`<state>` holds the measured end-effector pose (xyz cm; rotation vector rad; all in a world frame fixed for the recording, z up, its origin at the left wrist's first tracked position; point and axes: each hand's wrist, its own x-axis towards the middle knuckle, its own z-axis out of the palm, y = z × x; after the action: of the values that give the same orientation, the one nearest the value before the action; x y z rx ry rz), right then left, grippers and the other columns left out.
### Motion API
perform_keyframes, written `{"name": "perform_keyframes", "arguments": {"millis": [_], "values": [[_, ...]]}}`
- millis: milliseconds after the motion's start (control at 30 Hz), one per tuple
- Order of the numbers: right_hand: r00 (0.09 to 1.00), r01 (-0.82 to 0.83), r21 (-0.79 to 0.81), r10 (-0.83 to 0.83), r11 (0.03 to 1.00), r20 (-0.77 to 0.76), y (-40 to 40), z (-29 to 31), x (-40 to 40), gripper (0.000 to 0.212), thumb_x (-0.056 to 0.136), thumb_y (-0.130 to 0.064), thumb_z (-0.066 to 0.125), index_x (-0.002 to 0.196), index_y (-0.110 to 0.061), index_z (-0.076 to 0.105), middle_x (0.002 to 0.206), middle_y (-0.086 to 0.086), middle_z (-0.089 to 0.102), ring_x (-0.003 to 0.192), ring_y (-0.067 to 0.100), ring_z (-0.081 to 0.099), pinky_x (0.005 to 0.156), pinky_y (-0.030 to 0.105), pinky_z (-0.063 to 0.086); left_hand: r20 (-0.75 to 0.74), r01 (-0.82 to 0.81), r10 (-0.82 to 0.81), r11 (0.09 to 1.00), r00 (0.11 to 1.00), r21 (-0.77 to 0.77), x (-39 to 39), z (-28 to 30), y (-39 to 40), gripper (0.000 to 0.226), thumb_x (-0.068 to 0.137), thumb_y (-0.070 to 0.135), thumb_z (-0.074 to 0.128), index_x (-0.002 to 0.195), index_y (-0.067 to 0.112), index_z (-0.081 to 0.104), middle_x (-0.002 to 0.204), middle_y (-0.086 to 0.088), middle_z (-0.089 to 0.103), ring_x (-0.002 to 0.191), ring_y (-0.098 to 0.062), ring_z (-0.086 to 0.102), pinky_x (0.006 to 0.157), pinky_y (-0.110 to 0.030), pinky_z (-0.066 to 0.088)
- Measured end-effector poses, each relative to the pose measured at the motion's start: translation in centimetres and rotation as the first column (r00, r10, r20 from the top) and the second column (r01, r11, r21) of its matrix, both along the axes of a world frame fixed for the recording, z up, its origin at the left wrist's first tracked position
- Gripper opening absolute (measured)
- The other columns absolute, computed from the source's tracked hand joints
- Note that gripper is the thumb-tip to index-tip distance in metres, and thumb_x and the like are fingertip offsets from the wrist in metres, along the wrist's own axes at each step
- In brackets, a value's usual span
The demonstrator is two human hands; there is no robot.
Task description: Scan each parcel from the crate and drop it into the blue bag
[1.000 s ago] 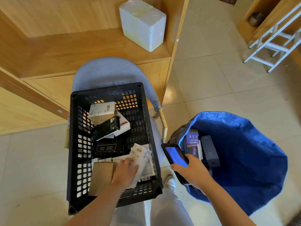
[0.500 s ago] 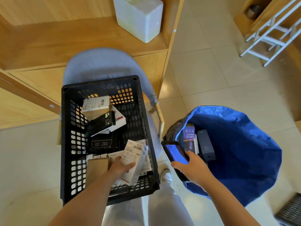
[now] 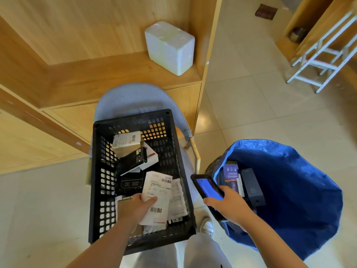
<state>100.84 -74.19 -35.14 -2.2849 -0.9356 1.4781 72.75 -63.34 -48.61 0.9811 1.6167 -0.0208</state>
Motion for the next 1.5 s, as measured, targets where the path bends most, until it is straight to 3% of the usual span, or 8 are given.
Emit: {"name": "perform_keyframes", "arguments": {"millis": [133, 333, 500, 633, 900, 1033, 1333, 1500], "values": [[0.999, -0.042, 0.029, 0.043, 0.999, -0.029, 0.8, 1.9, -0.5, 0.035, 0.081, -0.046, 0.075, 0.100, -0.026, 0.055, 0.092, -0.001, 0.066, 0.080, 0.011, 0.066, 0.069, 0.023, 0.056, 0.035, -0.124, 0.121, 0.988, 0.992, 0.087, -0.7, 2.9, 1.8, 0.050, 0.090, 0.030, 0.069, 0.124, 0.012, 0.036, 0.112, -0.009, 0.063, 0.098, -0.026, 0.065, 0.079, -0.040, 0.053], [0.982, -0.188, 0.032, 0.188, 0.982, -0.006, 2.7, 4.7, -1.3, 0.041, 0.076, -0.052, 0.074, 0.101, -0.022, 0.059, 0.092, -0.002, 0.066, 0.078, 0.011, 0.064, 0.065, 0.023, 0.049, 0.170, -0.221, 0.192, 0.960, 0.967, 0.172, -1.9, 5.5, 6.5, 0.038, 0.087, 0.010, 0.071, 0.119, -0.001, 0.054, 0.118, -0.018, 0.067, 0.100, -0.032, 0.068, 0.091, -0.055, 0.054], [0.972, -0.231, 0.037, 0.232, 0.972, -0.027, 3.2, 6.1, -2.0, 0.049, 0.073, -0.056, 0.073, 0.105, -0.022, 0.058, 0.097, -0.002, 0.065, 0.086, 0.013, 0.065, 0.067, 0.021, 0.047, 0.282, -0.362, 0.296, 0.907, 0.912, 0.217, -1.5, 9.0, 7.4, 0.042, 0.086, 0.014, 0.074, 0.121, 0.005, 0.054, 0.115, -0.012, 0.068, 0.102, -0.030, 0.068, 0.094, -0.052, 0.053], [0.959, -0.277, 0.076, 0.280, 0.958, -0.040, 3.2, 7.4, -2.3, 0.039, 0.078, -0.050, 0.073, 0.101, -0.020, 0.060, 0.086, -0.007, 0.060, 0.074, 0.007, 0.057, 0.061, 0.017, 0.040, 0.338, -0.406, 0.320, 0.885, 0.885, 0.227, -0.5, 11.4, 7.5, 0.023, 0.089, 0.011, 0.069, 0.110, 0.006, 0.061, 0.107, -0.011, 0.071, 0.097, -0.030, 0.069, 0.092, -0.049, 0.054], [0.946, -0.321, 0.066, 0.323, 0.945, -0.019, 3.2, 7.9, -2.2, 0.052, 0.075, -0.055, 0.074, 0.107, -0.016, 0.063, 0.088, -0.006, 0.061, 0.075, 0.008, 0.058, 0.064, 0.020, 0.043, 0.375, -0.442, 0.341, 0.868, 0.862, 0.225, 0.5, 11.9, 7.8, 0.033, 0.090, 0.013, 0.069, 0.120, 0.005, 0.058, 0.114, -0.010, 0.069, 0.098, -0.026, 0.068, 0.084, -0.040, 0.053], [0.943, -0.331, 0.072, 0.334, 0.941, -0.020, 3.0, 7.7, -2.0, 0.053, 0.075, -0.054, 0.075, 0.109, -0.015, 0.064, 0.087, -0.006, 0.060, 0.073, 0.008, 0.057, 0.064, 0.020, 0.042, 0.365, -0.468, 0.372, 0.856, 0.854, 0.221, 1.0, 12.0, 7.6, 0.039, 0.090, 0.014, 0.069, 0.122, 0.008, 0.048, 0.114, -0.008, 0.064, 0.099, -0.025, 0.064, 0.091, -0.044, 0.050], [0.942, -0.319, 0.069, 0.325, 0.945, -0.090, 1.9, 6.9, -1.3, 0.044, 0.078, -0.052, 0.074, 0.106, -0.021, 0.062, 0.088, -0.006, 0.058, 0.073, 0.007, 0.057, 0.063, 0.016, 0.043, 0.356, -0.438, 0.341, 0.866, 0.870, 0.243, 2.0, 11.7, 7.9, 0.046, 0.088, 0.019, 0.072, 0.126, 0.009, 0.049, 0.119, -0.008, 0.065, 0.104, -0.026, 0.064, 0.091, -0.042, 0.051], [0.971, -0.218, 0.043, 0.221, 0.975, -0.093, 0.6, 6.5, 0.1, 0.047, 0.077, -0.054, 0.072, 0.110, -0.023, 0.060, 0.098, -0.002, 0.064, 0.080, 0.010, 0.062, 0.070, 0.020, 0.048, 0.363, -0.386, 0.280, 0.885, 0.889, 0.261, 4.7, 12.9, 8.3, 0.024, 0.090, 0.018, 0.069, 0.110, 0.016, 0.057, 0.108, -0.002, 0.068, 0.102, -0.025, 0.065, 0.097, -0.047, 0.050]]}}
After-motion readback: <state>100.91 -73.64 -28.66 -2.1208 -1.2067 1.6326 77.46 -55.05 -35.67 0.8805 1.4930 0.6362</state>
